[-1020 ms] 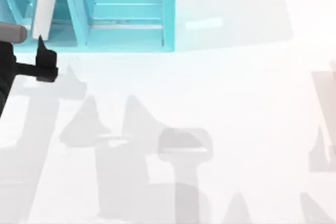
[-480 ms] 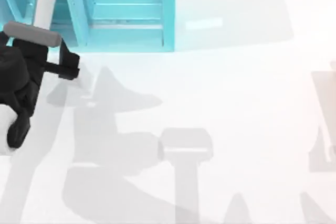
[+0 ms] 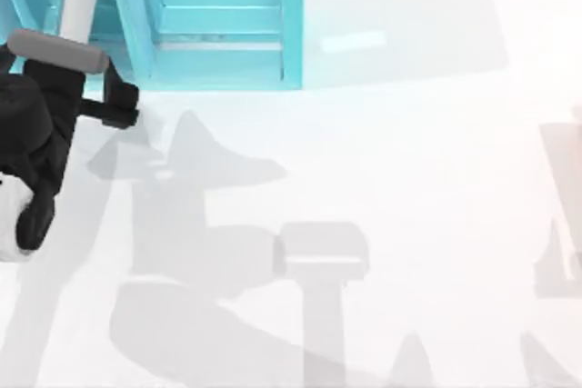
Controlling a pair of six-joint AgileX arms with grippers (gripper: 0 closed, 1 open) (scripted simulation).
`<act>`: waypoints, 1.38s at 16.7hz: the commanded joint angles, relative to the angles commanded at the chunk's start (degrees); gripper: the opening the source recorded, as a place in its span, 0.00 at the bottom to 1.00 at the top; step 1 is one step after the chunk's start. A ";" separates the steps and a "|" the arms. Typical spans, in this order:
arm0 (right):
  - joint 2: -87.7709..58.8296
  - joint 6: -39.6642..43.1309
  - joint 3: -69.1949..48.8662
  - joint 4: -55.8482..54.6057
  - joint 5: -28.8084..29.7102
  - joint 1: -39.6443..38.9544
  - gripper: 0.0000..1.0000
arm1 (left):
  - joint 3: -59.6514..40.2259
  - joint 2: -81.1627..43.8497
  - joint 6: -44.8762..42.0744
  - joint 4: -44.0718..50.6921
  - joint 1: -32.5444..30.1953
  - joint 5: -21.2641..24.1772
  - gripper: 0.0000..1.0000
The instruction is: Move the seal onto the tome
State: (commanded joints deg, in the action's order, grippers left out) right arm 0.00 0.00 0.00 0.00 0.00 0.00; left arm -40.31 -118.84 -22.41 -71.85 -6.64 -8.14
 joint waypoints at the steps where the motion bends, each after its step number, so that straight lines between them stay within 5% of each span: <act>1: 0.00 0.00 0.00 0.00 0.00 0.00 1.00 | -0.75 -0.50 -0.02 0.27 0.01 0.11 1.00; 10: 0.00 0.00 0.00 0.00 0.00 0.00 1.00 | -23.94 -13.13 -0.20 10.43 1.42 1.86 1.00; 16: 0.00 0.00 0.00 0.00 0.00 0.00 1.00 | -26.34 -14.40 -0.18 11.81 1.65 2.10 1.00; 23: 0.00 0.00 0.00 0.00 0.00 0.00 1.00 | -26.34 -14.40 -0.18 11.81 1.65 2.10 0.47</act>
State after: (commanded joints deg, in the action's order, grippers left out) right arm 0.00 0.00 0.00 0.00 0.00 0.00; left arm -66.66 -133.25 -22.59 -60.04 -4.99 -6.05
